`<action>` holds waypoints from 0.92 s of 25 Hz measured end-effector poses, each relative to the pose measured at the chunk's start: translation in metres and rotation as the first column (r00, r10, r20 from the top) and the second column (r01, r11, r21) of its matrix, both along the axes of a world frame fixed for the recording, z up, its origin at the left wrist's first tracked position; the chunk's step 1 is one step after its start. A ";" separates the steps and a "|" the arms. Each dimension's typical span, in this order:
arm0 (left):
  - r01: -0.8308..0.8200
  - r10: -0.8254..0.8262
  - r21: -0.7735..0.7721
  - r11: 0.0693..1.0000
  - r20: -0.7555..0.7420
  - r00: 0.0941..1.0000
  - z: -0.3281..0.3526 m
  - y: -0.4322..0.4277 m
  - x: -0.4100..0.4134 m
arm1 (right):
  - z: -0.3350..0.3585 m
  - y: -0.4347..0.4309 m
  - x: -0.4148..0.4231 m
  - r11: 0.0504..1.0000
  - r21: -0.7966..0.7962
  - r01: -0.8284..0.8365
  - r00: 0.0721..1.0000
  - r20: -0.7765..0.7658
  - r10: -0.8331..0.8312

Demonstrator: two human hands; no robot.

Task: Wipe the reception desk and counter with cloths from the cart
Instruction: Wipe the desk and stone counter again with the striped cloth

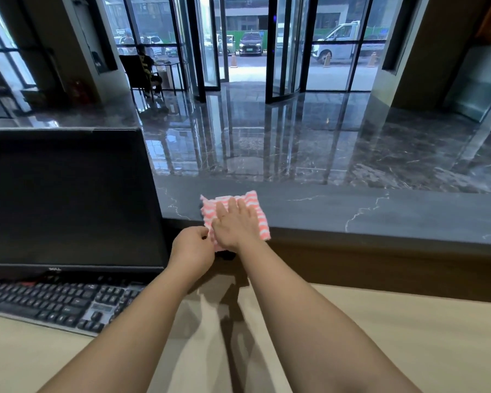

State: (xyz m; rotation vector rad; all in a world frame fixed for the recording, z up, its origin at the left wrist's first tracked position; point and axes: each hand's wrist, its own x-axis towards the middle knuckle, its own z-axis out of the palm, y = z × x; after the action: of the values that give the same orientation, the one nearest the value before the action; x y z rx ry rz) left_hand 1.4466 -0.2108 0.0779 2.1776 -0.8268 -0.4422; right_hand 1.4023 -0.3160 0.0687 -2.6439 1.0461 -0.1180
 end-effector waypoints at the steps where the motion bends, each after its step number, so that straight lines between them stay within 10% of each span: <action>1: -0.086 0.081 -0.041 0.995 -0.108 0.991 -0.001 0.002 0.005 | 0.003 0.005 0.012 0.999 0.037 -0.030 1.000 0.002 0.030; 4: -0.345 0.261 -0.118 0.931 -0.445 0.857 -0.001 0.000 0.015 | 0.002 0.010 0.033 0.995 -0.043 -0.094 0.996 0.006 0.095; 8: -0.433 0.068 -0.256 0.864 -0.793 0.605 0.001 -0.014 0.005 | -0.007 -0.002 0.021 0.945 -0.292 -0.145 0.985 0.044 0.164; 23: -0.162 -0.220 -0.290 0.943 -0.912 0.347 -0.007 -0.103 -0.175 | -0.027 -0.083 -0.213 0.973 -0.054 0.224 0.882 0.435 -0.179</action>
State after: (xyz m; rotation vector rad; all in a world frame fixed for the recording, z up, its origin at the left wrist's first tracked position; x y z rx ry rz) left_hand 1.2719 -0.3135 0.0713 1.1840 -0.2046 -1.3250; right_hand 1.1891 -0.3992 0.0416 -2.4166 1.1747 -0.7806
